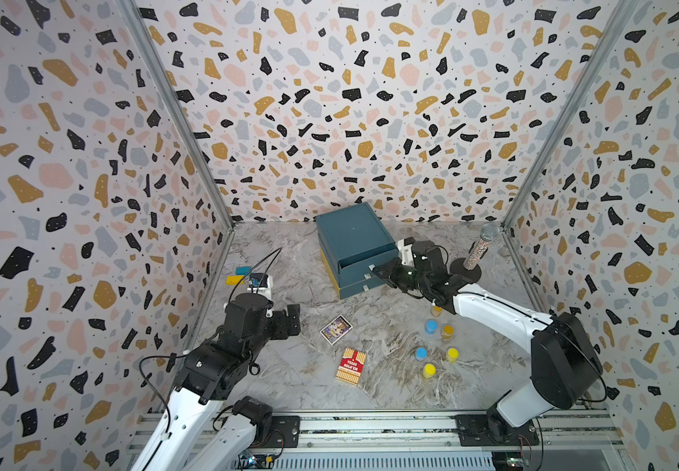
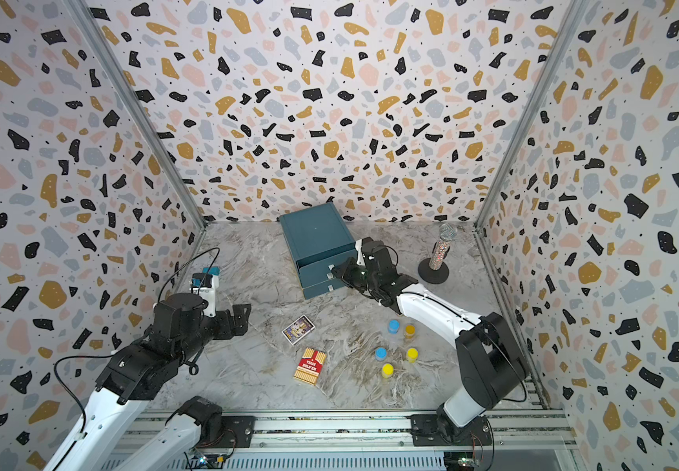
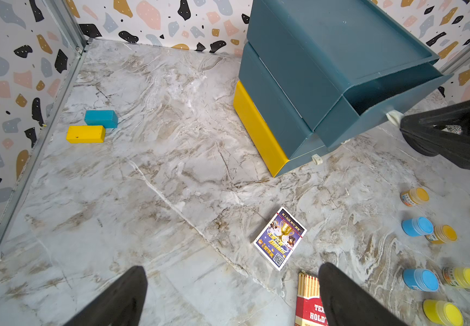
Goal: Put the paint cans in the drawer according to color
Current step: Open the drawer in the storage box.
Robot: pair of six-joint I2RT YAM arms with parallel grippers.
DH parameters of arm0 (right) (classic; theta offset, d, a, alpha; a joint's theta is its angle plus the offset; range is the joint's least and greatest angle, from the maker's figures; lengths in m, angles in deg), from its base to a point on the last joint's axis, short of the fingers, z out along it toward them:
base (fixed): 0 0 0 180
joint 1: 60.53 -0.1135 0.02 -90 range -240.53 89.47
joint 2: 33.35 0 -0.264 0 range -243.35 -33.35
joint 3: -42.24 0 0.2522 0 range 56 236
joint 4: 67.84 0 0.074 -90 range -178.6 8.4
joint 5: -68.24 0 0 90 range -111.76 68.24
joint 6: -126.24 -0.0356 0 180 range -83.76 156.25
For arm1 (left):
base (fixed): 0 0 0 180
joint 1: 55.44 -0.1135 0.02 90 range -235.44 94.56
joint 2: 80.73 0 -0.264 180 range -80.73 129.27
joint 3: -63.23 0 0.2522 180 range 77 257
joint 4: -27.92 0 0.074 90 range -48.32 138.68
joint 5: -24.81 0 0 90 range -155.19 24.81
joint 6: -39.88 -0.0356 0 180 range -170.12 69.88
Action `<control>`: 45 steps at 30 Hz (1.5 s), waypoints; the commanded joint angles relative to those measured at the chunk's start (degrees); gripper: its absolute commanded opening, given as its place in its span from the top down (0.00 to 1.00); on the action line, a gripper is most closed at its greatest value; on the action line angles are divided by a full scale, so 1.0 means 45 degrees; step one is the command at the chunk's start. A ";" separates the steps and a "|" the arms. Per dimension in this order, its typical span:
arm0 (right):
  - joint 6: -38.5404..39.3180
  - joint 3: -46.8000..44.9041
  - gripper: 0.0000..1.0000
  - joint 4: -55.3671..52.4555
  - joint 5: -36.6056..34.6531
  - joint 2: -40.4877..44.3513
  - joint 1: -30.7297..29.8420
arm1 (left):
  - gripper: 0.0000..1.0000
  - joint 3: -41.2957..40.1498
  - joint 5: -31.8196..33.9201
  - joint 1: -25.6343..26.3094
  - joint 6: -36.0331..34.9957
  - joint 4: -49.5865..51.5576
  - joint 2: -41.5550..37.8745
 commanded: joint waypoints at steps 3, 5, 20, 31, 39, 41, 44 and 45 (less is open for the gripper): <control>0.0253 -0.0865 1.00 -0.0944 0.0098 0.1782 -0.0080 | 0.02 -0.0063 0.0101 -0.0022 -0.0092 -0.0196 -0.0077; 0.0290 -0.1258 1.00 -0.1228 0.0185 0.2340 -0.0102 | 0.03 -0.0066 0.0101 -0.0023 -0.0079 -0.0189 -0.0074; 0.0637 -0.2794 1.00 -0.3007 0.0566 0.4595 -0.0179 | 0.03 -0.0083 0.0147 -0.0009 -0.0081 -0.0190 -0.0064; 0.0666 -0.2875 1.00 -0.3547 0.0488 0.5182 -0.0276 | 0.03 -0.0054 0.0119 -0.0034 -0.0091 -0.0192 -0.0016; 0.1033 -0.2875 0.76 -0.3951 0.0394 0.4912 -0.0327 | 0.03 -0.0063 0.0126 -0.0024 -0.0101 -0.0192 -0.0014; 0.1391 -0.2769 0.58 -0.4407 0.0164 0.4879 -0.0317 | 0.03 -0.0054 0.0139 -0.0015 -0.0110 -0.0174 -0.0040; 0.2012 -0.2575 0.50 -0.5188 -0.0324 0.5104 -0.0317 | 0.03 -0.0063 0.0123 -0.0008 -0.0101 -0.0188 -0.0070; 0.2233 -0.2514 0.50 -0.5490 -0.0487 0.5201 -0.0317 | 0.03 -0.0059 0.0119 -0.0010 -0.0094 -0.0195 -0.0067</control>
